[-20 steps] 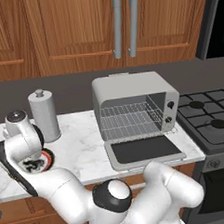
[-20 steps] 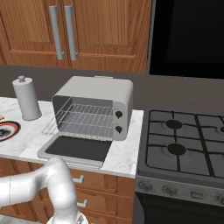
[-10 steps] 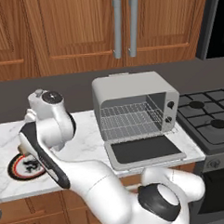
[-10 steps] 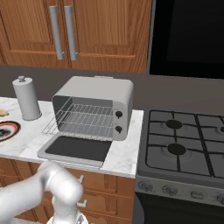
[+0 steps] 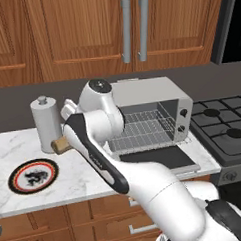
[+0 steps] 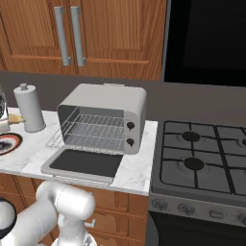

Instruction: Pull the toaster oven rack outwards. Pick up the baguette from the plate and place it on the toaster oven rack. Close the toaster oven door fully and set the temperature to the lowest setting.

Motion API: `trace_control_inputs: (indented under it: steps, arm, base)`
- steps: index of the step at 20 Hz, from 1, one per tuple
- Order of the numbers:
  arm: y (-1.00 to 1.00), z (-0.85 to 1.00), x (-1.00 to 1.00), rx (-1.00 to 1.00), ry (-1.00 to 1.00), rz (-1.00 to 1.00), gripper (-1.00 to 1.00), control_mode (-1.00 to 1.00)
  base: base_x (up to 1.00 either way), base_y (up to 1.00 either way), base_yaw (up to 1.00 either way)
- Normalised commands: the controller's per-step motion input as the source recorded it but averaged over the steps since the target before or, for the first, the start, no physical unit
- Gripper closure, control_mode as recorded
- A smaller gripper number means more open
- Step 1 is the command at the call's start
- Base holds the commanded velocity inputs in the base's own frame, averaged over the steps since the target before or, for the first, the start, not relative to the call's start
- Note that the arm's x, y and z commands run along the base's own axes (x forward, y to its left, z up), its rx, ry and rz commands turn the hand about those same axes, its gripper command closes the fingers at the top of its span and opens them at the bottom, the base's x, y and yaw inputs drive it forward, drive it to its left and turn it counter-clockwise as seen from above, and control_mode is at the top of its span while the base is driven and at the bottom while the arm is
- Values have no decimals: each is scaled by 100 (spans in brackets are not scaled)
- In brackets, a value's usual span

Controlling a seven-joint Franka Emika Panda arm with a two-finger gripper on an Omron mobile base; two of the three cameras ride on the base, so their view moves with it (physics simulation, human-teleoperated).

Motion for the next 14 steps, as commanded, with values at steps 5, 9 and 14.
trace_control_inputs:
  steps: [5, 9, 14]
  arm:
    - [-100, 22, -1, 1, 4, -17, 100, -100]
    - [-100, 0, 0, 0, 2, -20, 100, -100]
    - [-89, 0, 0, 0, 0, -30, 100, -100]
  base:
    - [0, 0, 0]
    - [0, 0, 0]
    - [0, 0, 0]
